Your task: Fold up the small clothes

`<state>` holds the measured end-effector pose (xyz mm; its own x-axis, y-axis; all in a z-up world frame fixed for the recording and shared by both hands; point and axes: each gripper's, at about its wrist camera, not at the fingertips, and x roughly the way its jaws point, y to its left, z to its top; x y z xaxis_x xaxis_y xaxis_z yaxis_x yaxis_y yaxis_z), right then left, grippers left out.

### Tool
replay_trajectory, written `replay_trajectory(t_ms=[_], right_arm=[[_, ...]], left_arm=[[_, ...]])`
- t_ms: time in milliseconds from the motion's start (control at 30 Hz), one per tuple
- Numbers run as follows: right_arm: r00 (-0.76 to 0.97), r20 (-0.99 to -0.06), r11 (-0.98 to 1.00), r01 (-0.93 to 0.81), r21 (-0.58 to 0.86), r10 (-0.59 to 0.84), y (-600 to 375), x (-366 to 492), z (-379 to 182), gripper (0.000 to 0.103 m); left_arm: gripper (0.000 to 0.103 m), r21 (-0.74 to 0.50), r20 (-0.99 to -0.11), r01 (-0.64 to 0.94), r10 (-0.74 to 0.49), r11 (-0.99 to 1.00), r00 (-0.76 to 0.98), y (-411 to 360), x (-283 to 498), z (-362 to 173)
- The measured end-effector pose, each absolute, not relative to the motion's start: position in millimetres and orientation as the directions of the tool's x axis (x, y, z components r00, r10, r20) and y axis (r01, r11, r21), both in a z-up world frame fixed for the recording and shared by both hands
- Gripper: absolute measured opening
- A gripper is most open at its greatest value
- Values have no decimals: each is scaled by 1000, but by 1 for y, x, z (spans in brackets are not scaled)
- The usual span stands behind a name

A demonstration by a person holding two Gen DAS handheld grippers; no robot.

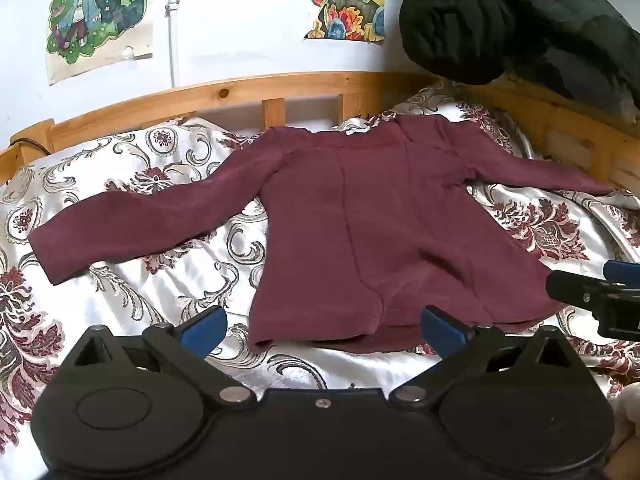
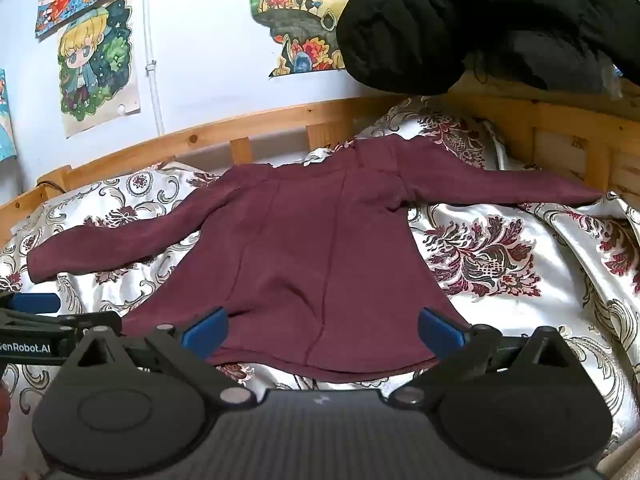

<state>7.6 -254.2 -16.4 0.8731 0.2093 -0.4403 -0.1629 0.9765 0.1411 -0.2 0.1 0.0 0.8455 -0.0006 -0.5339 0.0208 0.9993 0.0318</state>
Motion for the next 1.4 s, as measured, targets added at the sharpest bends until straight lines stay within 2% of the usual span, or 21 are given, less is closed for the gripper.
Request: replay_trajectory(t_ms=[1400], right_arm=[[879,-425,973,-156,170,215,-258,5,-14,103]], left_arm=[[102,40,-551,33,-6,999,834,-1,1,-1]])
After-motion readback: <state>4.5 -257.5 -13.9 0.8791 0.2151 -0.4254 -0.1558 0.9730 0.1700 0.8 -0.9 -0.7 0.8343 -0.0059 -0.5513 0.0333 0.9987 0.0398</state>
